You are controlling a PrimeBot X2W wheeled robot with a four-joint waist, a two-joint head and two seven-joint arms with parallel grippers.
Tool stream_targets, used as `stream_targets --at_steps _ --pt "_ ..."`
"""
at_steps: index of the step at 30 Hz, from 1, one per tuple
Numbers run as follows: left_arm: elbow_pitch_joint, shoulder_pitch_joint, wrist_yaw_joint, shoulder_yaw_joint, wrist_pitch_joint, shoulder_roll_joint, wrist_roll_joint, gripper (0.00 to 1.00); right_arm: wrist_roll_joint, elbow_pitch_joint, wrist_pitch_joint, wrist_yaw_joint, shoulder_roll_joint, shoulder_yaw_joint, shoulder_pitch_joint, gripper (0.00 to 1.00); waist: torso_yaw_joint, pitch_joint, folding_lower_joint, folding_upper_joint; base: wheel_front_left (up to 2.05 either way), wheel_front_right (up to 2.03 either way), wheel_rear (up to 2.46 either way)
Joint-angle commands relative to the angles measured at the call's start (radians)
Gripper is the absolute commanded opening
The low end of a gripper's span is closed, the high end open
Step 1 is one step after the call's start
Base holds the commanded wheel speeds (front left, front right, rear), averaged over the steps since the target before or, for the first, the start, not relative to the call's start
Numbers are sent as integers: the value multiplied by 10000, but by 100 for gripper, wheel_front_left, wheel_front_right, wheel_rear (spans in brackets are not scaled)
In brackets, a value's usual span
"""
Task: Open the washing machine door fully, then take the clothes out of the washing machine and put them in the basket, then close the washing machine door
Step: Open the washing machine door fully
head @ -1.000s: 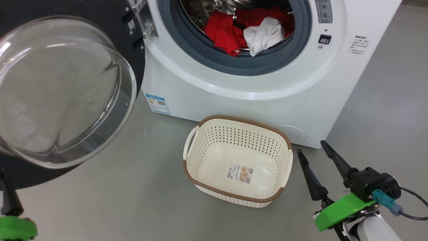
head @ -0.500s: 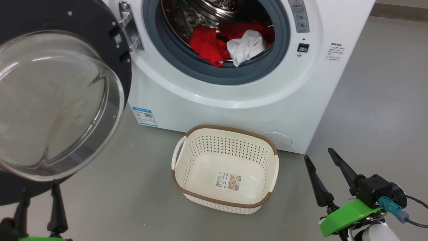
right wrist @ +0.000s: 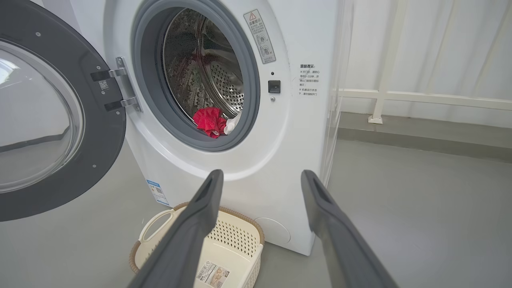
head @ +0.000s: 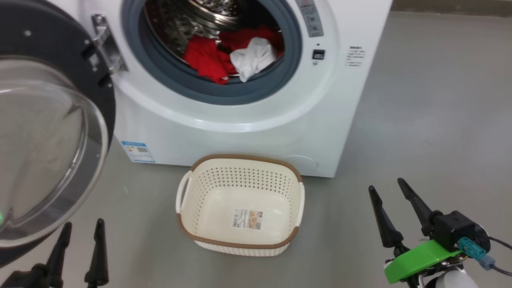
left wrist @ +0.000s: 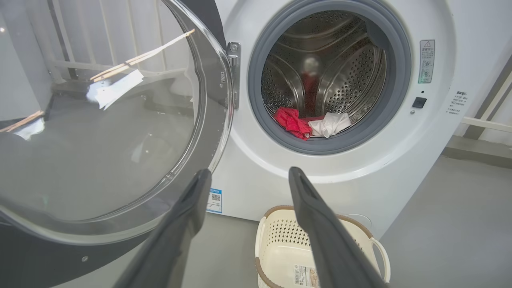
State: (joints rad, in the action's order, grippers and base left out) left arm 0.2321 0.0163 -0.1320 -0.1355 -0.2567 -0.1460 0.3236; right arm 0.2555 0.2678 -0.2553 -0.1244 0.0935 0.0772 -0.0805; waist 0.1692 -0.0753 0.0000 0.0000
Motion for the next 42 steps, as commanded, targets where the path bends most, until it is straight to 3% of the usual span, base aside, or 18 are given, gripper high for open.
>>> stream_targets --at_steps 1,22,42 --pt "-354 64 14 -254 -51 -308 69 100 70 -299 -65 -63 30 156 -50 100 -452 -62 0 0 0 0 0" --pt "-913 -327 14 30 -51 -302 254 100 96 -485 -65 -63 -32 -508 283 100 -1921 -86 0 0 0 0 0" --pt "-986 -445 14 350 -51 -412 314 100 77 -579 -65 -63 -76 -780 570 100 -2165 5 0 0 0 0 0"
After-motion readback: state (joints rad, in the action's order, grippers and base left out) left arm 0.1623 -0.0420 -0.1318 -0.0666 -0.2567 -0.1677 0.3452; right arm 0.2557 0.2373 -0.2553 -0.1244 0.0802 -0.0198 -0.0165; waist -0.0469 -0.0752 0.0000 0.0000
